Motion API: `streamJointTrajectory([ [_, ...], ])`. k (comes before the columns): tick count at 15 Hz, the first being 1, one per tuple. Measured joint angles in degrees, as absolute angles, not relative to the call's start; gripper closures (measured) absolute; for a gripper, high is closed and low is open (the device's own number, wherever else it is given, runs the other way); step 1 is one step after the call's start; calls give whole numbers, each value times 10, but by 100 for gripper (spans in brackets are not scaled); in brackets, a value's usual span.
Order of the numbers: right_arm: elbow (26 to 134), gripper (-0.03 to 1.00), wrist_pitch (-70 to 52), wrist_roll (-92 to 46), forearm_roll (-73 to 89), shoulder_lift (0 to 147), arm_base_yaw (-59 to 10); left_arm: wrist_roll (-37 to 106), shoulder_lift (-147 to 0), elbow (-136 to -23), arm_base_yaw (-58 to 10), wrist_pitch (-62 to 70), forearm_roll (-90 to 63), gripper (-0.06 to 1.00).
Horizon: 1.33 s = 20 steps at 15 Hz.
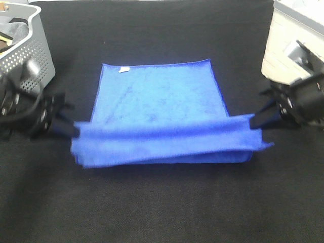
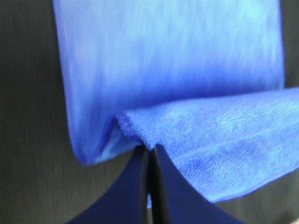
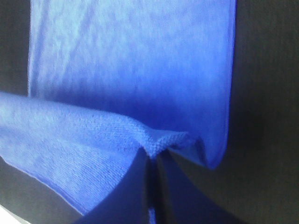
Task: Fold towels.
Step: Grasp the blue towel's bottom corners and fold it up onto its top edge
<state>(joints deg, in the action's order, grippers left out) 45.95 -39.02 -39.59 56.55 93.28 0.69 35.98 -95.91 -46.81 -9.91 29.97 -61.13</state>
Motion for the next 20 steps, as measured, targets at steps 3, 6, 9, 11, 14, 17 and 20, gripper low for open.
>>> streamJointTrajectory([
  [3,565,97,-426,-384,556,1018,7,300,-1008,-579,-99,299,-541,94],
  [6,708,97,-461,-347,530,1118,7,236,-1095,-717,-99,302,-456,94],
  [9,835,97,-461,-300,484,1181,7,222,-1160,-816,-99,301,-431,94],
  [11,910,97,-461,-272,460,1219,5,222,-1201,-869,-99,293,-429,94],
  [14,1029,97,-459,-227,379,1289,-22,221,-1268,-952,-99,269,-429,94],
  [17,1087,97,-445,-204,343,1332,-39,221,-1301,-997,-99,245,-422,94],
  [20,1173,97,-428,-192,335,1405,-41,221,-1346,-1041,-100,185,-390,94],
])
